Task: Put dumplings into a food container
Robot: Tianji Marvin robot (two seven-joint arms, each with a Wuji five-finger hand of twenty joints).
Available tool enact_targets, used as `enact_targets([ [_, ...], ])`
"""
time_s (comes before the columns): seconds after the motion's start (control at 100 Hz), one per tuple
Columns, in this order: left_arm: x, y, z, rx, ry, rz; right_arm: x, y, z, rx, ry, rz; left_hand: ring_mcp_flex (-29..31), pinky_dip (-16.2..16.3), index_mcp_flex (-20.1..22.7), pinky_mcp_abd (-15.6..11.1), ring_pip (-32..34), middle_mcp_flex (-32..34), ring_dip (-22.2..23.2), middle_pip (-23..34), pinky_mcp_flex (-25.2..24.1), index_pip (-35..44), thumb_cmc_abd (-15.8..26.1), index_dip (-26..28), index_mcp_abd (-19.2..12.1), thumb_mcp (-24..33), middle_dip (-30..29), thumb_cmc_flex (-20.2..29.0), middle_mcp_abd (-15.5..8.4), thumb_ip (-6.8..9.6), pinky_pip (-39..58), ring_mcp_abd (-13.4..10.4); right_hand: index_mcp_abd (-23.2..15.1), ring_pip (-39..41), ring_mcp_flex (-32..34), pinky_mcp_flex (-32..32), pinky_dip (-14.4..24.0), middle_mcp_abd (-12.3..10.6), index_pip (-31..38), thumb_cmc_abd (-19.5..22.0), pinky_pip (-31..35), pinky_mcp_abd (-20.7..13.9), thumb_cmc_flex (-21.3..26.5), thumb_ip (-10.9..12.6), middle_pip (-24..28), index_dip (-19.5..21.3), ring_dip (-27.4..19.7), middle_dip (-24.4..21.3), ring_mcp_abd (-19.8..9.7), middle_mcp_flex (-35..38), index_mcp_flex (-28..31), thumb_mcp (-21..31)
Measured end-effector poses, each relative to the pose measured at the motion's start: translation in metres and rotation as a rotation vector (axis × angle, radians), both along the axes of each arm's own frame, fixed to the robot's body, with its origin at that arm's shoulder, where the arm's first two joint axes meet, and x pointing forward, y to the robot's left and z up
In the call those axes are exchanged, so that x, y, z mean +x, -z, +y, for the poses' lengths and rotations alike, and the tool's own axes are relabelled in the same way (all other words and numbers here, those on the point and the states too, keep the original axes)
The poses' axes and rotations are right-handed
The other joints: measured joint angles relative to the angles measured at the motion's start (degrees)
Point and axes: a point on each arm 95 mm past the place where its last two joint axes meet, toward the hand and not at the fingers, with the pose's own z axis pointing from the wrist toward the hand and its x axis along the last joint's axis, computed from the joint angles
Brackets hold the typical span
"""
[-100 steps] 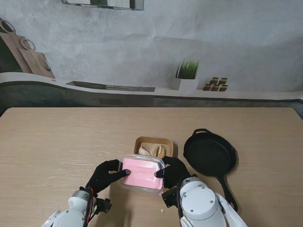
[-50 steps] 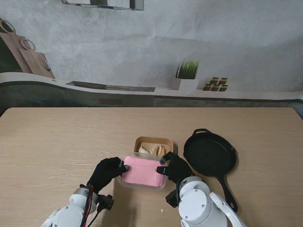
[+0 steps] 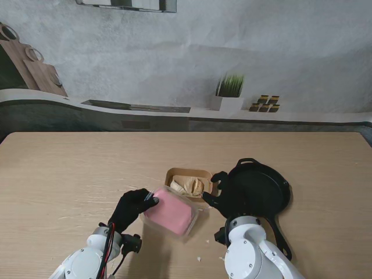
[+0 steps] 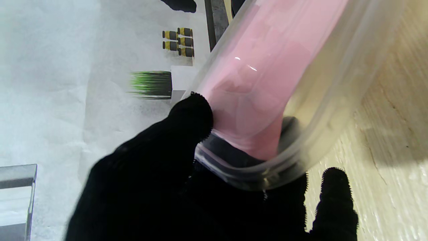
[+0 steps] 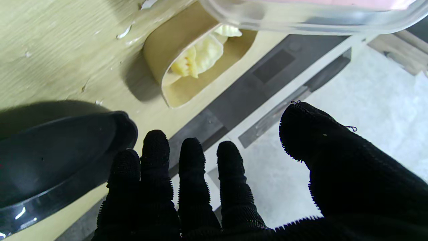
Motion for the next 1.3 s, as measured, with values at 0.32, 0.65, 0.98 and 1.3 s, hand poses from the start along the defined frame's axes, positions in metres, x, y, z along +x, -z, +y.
enact_targets([
  [0.32, 0.023, -0.020, -0.012, -0.161, -0.120, 0.060, 0.005, 0.009, -0.016, -0.032, 0.028, -0.015, 0.00, 3.42, 0.00, -0.90, 0.00, 0.01, 0.03, -0.59, -0.83, 0.00, -0.01, 0.01, 0.01, 0.00, 0.01, -0.01, 0.01, 0.00, 0.12, -0.45, -0.49, 0.00, -0.07, -0.32, 0.71, 0.00, 0.00, 1.13, -0.17, -0.01, -0.08, 0.00, -0.01, -0.05, -0.05, -0.22, -0.01, 0.10, 0.27, -0.04],
  [0.65, 0.063, -0.032, -0.031, -0.229, -0.181, 0.085, 0.016, 0.018, -0.023, -0.045, 0.029, -0.002, -0.05, 5.83, 0.00, -1.63, 0.00, 0.01, 0.03, -0.77, -0.92, 0.00, -0.01, -0.01, 0.01, 0.00, 0.02, -0.01, 0.01, 0.00, 0.77, -1.57, -0.51, 0.00, -0.07, -0.35, 1.60, 0.00, -0.01, 1.83, -0.39, -0.01, -0.06, 0.00, -0.01, -0.06, -0.32, -0.23, -0.03, 0.23, 2.38, -0.04],
  [0.98, 0.085, -0.023, -0.043, -0.208, -0.198, 0.122, 0.027, 0.022, -0.027, -0.055, 0.027, -0.002, -0.24, 7.34, 0.00, -2.39, 0.00, 0.01, 0.03, -1.47, -1.51, 0.00, -0.01, -1.21, 0.00, 0.00, 0.64, -0.01, 0.01, 0.00, 1.56, -2.17, -0.51, 0.00, -0.08, -0.35, 2.21, 0.00, -0.02, 1.83, -0.42, -0.01, -0.04, 0.00, -0.01, -0.07, -0.34, -0.23, -0.04, 0.42, 3.38, -0.04],
  [1.3, 0.092, -0.019, -0.047, -0.234, -0.241, 0.141, 0.042, 0.026, -0.028, -0.083, 0.024, 0.003, -0.27, 8.71, 0.00, -2.43, 0.00, 0.01, 0.03, -2.16, -1.65, 0.00, -0.01, -2.51, -0.02, 0.00, 0.73, 0.08, 0.01, 0.00, 1.61, -2.21, -0.51, 0.00, -0.07, -0.36, 2.33, 0.00, -0.03, 1.83, -0.43, -0.01, -0.02, 0.00, -0.01, -0.07, -0.43, -0.23, -0.05, 1.96, 3.98, -0.04],
])
